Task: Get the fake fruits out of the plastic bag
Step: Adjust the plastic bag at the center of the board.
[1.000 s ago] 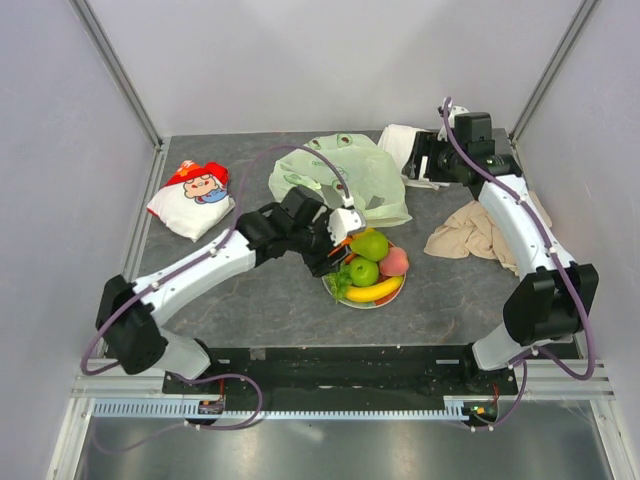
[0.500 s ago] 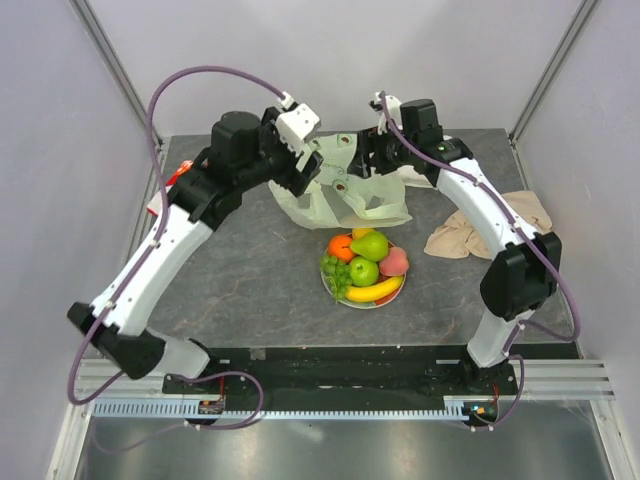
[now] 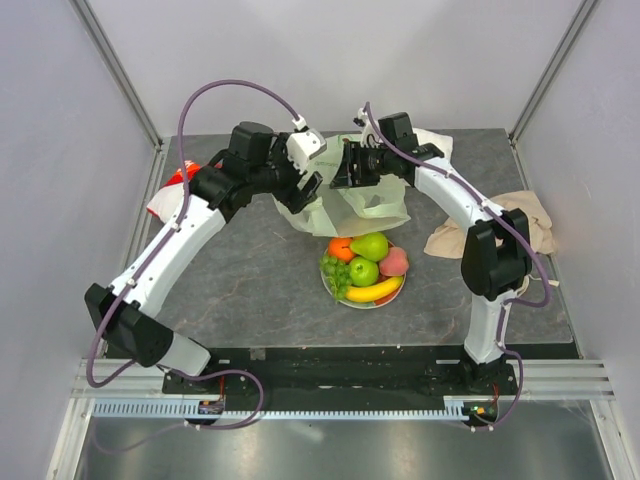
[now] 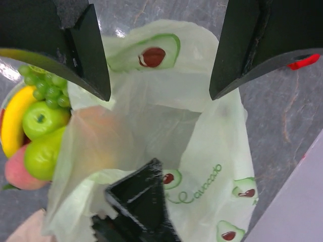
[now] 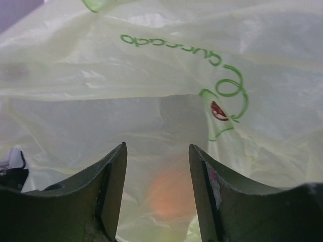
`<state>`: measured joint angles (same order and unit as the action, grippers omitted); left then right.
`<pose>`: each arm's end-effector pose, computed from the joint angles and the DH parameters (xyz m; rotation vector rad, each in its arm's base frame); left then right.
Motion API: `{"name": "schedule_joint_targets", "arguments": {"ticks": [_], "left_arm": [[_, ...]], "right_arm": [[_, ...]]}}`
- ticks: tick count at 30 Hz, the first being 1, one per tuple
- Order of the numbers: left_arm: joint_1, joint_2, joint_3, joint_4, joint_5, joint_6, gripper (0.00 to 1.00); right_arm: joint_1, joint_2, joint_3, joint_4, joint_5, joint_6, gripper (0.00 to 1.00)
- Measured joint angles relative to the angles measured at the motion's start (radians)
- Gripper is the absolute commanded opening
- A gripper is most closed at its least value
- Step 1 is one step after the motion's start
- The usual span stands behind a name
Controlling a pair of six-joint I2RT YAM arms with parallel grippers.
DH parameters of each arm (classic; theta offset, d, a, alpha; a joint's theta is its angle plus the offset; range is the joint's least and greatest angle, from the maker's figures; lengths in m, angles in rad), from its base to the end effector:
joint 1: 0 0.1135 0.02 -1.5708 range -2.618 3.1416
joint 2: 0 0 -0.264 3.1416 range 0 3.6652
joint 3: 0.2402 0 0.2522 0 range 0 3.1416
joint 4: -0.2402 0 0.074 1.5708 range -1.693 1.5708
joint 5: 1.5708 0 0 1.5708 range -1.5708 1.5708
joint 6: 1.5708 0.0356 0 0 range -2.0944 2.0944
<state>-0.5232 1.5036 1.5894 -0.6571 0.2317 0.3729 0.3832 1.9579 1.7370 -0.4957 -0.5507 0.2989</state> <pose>0.2840 -0.1733 0.3989 1.0493 1.8692 -0.3359 0.4109 0.1857 0.2943 -0.3981 2.3186 0.9764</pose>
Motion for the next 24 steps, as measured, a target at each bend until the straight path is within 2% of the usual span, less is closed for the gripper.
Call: {"name": "schedule_joint_targets", "arguments": {"ticks": [9, 14, 17, 18, 24], "left_arm": [[-0.001, -0.146, -0.098, -0.061, 0.151, 0.108, 0.75], [-0.005, -0.137, -0.163, -0.07, 0.19, 0.135, 0.69], [-0.019, -0.114, -0.193, -0.051, 0.164, 0.137, 0.76], [-0.024, -0.111, -0.2, -0.042, 0.155, 0.138, 0.91], [-0.056, -0.132, -0.265, 0.098, 0.055, 0.151, 0.96]], "right_arm": [[0.031, 0.052, -0.016, 0.05, -0.041, 0.074, 0.62], [0.042, 0.15, -0.007, 0.056, -0.037, 0.1, 0.67], [0.047, 0.201, 0.015, 0.052, -0.015, 0.102, 0.73], [0.049, 0.214, 0.026, 0.05, -0.003, 0.101, 0.75], [0.051, 0.261, 0.151, 0.048, 0.051, 0.09, 0.88]]}}
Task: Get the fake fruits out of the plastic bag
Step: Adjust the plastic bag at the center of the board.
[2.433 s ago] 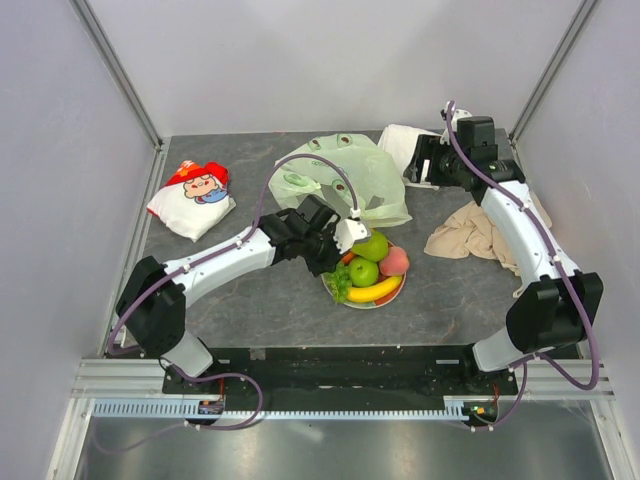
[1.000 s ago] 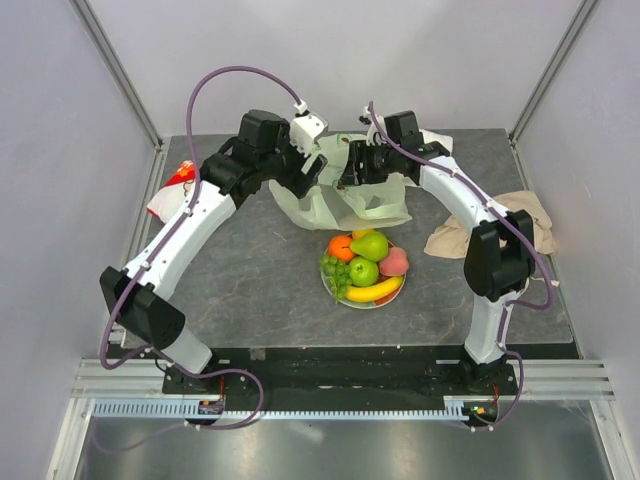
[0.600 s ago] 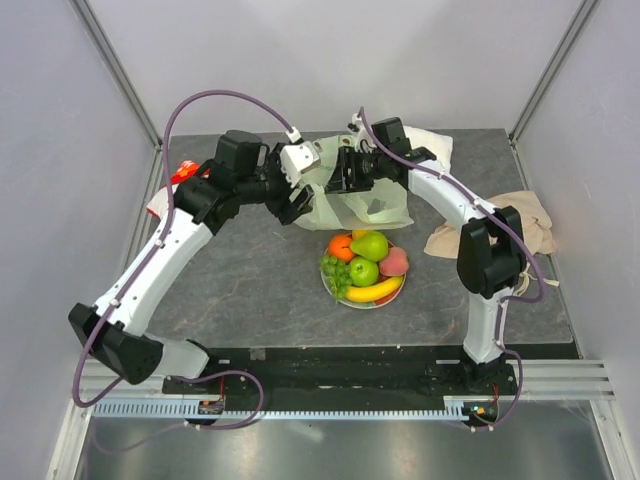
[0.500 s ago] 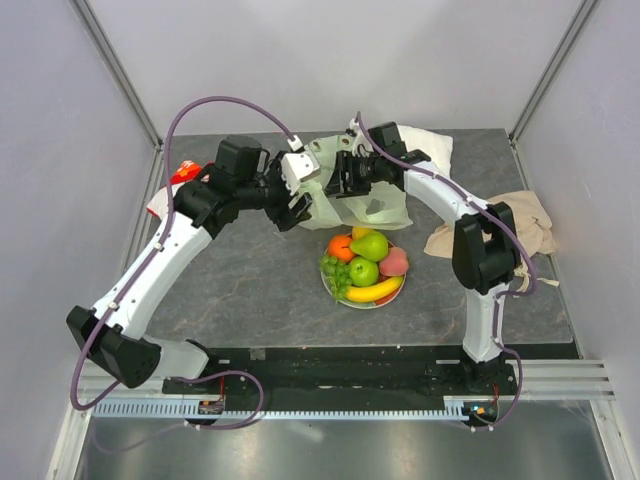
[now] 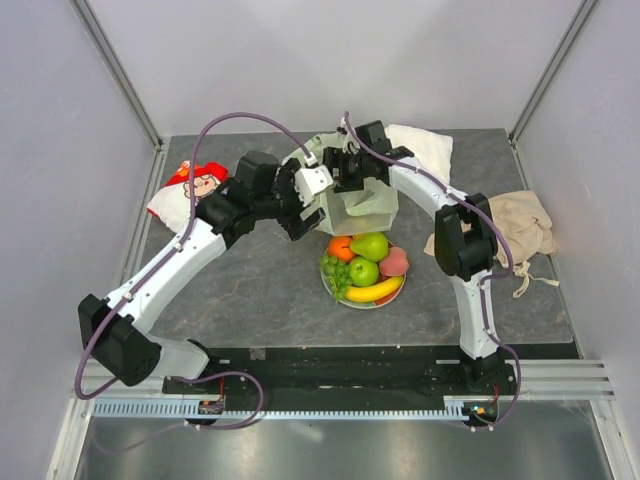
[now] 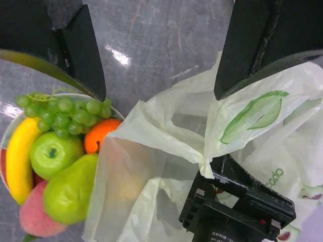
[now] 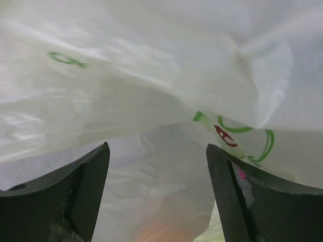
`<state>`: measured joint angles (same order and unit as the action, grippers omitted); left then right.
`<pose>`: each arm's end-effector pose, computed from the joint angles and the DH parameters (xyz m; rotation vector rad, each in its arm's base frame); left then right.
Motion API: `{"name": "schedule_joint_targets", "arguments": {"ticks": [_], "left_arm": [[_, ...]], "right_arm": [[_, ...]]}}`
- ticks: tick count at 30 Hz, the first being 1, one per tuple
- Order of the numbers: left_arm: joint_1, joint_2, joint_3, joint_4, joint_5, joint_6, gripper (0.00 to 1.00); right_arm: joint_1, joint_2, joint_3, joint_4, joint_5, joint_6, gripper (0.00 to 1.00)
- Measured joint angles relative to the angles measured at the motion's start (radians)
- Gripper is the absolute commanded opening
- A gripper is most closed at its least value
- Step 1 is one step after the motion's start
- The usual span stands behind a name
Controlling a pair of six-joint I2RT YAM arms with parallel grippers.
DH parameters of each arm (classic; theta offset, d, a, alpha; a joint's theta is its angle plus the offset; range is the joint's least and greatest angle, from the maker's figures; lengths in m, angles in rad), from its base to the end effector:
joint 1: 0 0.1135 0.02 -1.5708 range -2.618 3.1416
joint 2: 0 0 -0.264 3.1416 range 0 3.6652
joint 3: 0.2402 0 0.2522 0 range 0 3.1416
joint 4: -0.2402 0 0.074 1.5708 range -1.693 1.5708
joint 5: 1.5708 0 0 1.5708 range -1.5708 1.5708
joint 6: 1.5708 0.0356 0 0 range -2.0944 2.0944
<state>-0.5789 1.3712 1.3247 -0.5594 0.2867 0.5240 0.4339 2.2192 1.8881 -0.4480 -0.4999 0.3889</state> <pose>0.2490 -0.1748 0.3592 1.2722 1.7563 -0.3431 0.4515 0.2280 0.2271 -0.3142 2.4262 0.9757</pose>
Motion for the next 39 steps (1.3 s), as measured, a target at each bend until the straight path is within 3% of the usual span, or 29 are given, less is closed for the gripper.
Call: {"name": "schedule_joint_targets", "arguments": {"ticks": [2, 7, 10, 11, 12, 13, 17, 24, 30, 34, 39], "left_arm": [[-0.01, -0.012, -0.03, 0.058, -0.027, 0.019, 0.97], [-0.048, -0.009, -0.107, 0.229, -0.098, 0.116, 0.95], [-0.063, 0.034, -0.132, 0.31, -0.145, 0.187, 0.79], [-0.064, 0.052, -0.133, 0.323, -0.156, 0.198, 0.68], [-0.064, 0.076, -0.133, 0.336, -0.172, 0.211, 0.16], [-0.064, 0.09, -0.133, 0.34, -0.181, 0.213, 0.02], [-0.061, 0.123, -0.124, 0.301, -0.177, 0.204, 0.02], [-0.027, 0.085, -0.033, 0.166, -0.082, 0.06, 0.02], [-0.024, 0.015, -0.016, 0.122, -0.044, -0.038, 0.02], [-0.023, 0.014, -0.015, 0.111, -0.04, -0.063, 0.02], [-0.023, 0.014, -0.018, 0.109, -0.04, -0.073, 0.02]], "right_arm": [[0.0, 0.0, 0.031, 0.007, 0.01, -0.008, 0.95], [-0.004, 0.0, 0.05, 0.019, 0.05, -0.014, 0.98], [-0.01, 0.001, 0.049, 0.013, 0.073, -0.014, 0.98], [-0.012, 0.001, 0.049, 0.013, 0.08, -0.015, 0.98], [-0.015, 0.001, 0.049, 0.012, 0.093, -0.018, 0.98], [-0.018, 0.002, 0.05, 0.01, 0.106, -0.02, 0.98], [-0.034, 0.005, 0.073, -0.003, 0.145, -0.036, 0.98], [-0.102, -0.026, 0.132, 0.0, 0.12, -0.09, 0.95], [-0.105, -0.171, 0.079, 0.021, 0.034, -0.094, 0.76], [-0.053, -0.234, 0.038, 0.038, -0.044, -0.089, 0.48], [-0.002, -0.23, -0.004, 0.024, -0.117, -0.089, 0.37]]}}
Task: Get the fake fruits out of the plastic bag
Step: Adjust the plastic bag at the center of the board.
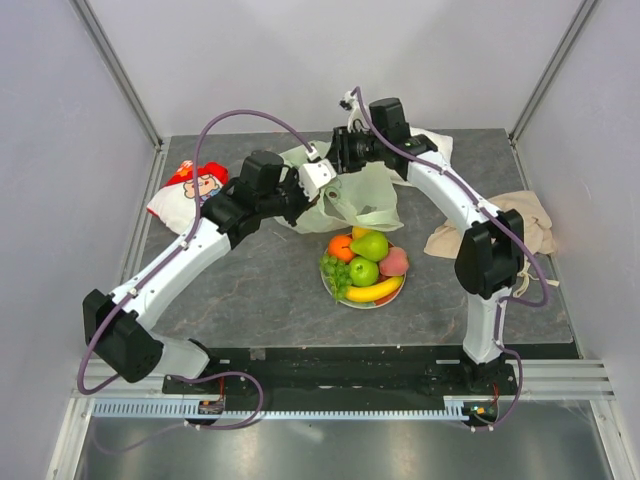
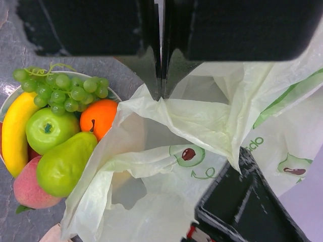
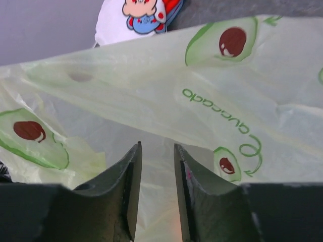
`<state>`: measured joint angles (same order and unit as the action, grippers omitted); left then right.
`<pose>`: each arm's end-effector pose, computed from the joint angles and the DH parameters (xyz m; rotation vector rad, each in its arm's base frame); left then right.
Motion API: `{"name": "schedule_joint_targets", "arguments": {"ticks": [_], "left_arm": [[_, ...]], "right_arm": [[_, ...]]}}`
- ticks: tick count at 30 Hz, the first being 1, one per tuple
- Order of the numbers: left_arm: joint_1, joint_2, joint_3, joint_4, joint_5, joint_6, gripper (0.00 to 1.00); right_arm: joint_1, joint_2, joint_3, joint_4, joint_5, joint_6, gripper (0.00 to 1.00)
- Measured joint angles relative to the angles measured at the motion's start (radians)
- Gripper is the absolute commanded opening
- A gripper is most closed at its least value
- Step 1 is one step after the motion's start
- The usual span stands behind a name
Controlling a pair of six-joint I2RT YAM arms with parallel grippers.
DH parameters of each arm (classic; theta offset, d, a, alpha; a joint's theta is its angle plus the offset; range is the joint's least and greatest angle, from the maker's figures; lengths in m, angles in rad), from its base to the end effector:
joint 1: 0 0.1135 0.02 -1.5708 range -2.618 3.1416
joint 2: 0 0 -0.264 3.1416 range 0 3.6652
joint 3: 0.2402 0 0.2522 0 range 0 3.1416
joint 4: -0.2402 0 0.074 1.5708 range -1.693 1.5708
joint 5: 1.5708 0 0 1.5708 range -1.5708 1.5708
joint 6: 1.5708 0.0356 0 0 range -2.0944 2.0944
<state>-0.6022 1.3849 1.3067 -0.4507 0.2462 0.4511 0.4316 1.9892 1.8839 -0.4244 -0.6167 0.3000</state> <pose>0.2537 -0.1849 0.3589 1.1821 1.7371 -0.3494 0.4147 0.2137 0.3366 -0.5313 2.1125 1.0768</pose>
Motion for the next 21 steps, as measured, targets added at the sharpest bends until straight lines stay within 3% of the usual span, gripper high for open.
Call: {"name": "schedule_joint_targets", "arguments": {"ticks": [9, 15, 21], "left_arm": [[0.0, -0.045, -0.075, 0.022, 0.0, -0.008, 0.02], [0.0, -0.081, -0.111, 0.039, 0.0, -0.009, 0.02], [0.0, -0.102, -0.116, 0.048, 0.027, -0.01, 0.02]], "right_arm": [[0.013, 0.007, -0.11, -0.016, -0.087, 0.002, 0.26], [0.068, 0.05, -0.127, -0.013, -0.116, -0.002, 0.33], [0.12, 0.135, -0.114, -0.011, -0.014, -0.046, 0.34]]}}
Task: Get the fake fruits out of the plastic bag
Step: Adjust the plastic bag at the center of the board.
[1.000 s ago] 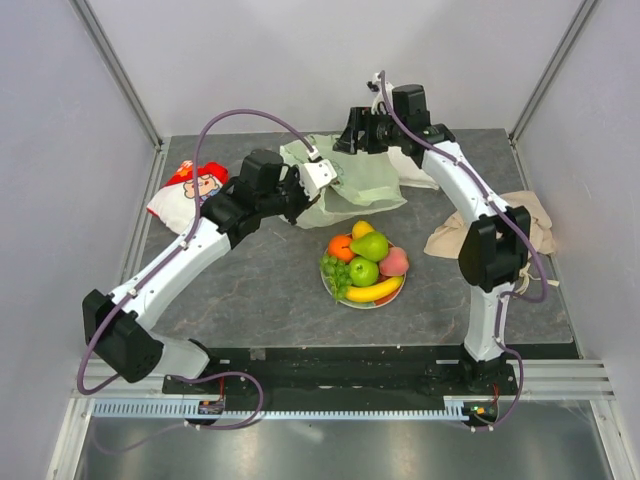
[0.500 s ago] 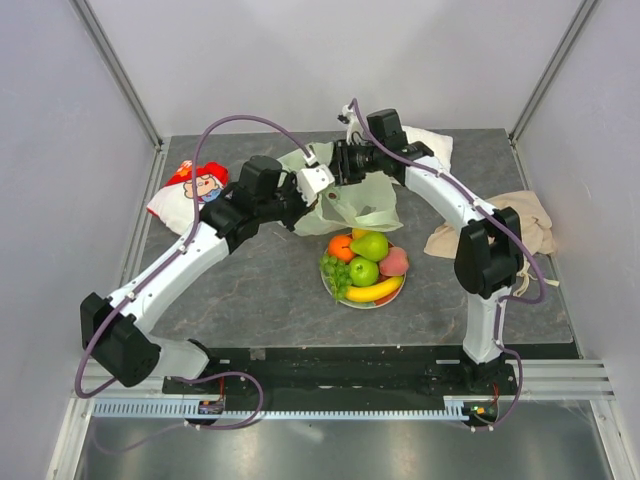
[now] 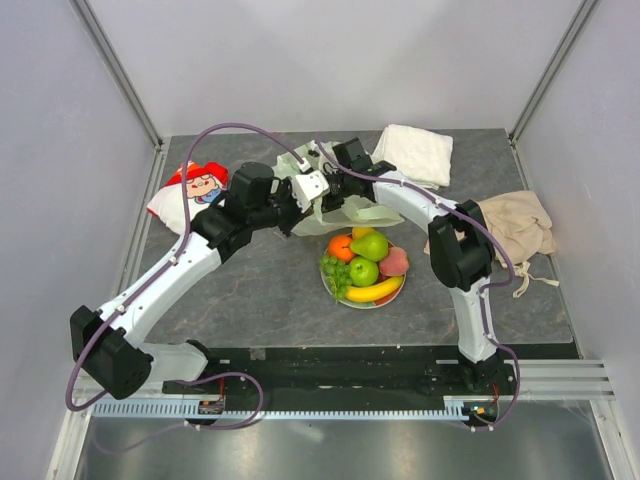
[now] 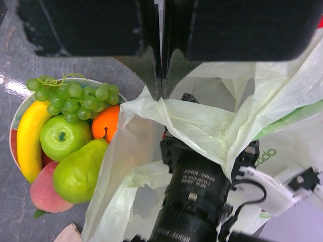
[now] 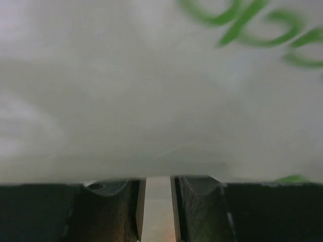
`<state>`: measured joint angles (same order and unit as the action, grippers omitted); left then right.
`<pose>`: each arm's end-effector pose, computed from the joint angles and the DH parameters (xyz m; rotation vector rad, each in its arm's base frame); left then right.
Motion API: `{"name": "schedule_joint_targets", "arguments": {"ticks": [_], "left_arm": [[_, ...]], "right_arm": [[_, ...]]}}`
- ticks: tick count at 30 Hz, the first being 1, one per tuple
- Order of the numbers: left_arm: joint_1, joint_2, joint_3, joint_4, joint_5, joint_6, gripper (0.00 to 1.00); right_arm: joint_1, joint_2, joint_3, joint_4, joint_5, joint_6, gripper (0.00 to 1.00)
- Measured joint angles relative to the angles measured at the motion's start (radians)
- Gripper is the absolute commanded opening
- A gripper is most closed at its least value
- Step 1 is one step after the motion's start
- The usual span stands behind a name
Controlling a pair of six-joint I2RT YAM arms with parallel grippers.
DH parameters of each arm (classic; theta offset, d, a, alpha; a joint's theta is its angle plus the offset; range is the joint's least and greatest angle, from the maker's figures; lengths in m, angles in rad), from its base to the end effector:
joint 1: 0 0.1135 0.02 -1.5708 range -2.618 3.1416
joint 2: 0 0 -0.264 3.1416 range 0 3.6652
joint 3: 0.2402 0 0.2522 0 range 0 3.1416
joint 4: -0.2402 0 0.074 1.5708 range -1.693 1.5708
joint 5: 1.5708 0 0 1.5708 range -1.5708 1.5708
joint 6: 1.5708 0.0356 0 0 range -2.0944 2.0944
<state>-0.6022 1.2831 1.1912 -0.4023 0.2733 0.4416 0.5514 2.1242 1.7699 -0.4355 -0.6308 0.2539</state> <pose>0.2334 -0.1721 0.3526 1.1735 1.7013 -0.3810 0.3993 0.2702 0.2364 -0.6831 2.3555 1.1217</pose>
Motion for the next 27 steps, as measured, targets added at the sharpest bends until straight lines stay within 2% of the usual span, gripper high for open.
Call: {"name": "schedule_joint_targets", "arguments": {"ticks": [8, 11, 12, 16, 21, 27], "left_arm": [[0.0, -0.031, -0.037, -0.006, 0.045, 0.003, 0.02], [0.0, -0.054, -0.08, -0.011, 0.045, 0.013, 0.02], [0.0, -0.058, -0.09, -0.013, 0.045, 0.017, 0.02], [0.0, -0.061, -0.122, -0.024, 0.043, 0.033, 0.02], [0.0, -0.061, -0.125, -0.026, 0.043, 0.047, 0.02], [0.0, -0.059, -0.125, -0.026, 0.042, 0.051, 0.02]], "right_arm": [[-0.012, 0.113, 0.172, 0.001, 0.247, -0.089, 0.45], [-0.032, 0.132, 0.24, 0.019, 0.301, -0.112, 0.63], [-0.037, 0.133, 0.247, 0.021, 0.315, -0.117, 0.72], [-0.055, 0.135, 0.259, 0.032, 0.372, -0.154, 0.87], [-0.051, 0.166, 0.262, 0.032, 0.423, -0.185, 0.88], [-0.05, 0.181, 0.262, 0.024, 0.401, -0.189, 0.85]]}}
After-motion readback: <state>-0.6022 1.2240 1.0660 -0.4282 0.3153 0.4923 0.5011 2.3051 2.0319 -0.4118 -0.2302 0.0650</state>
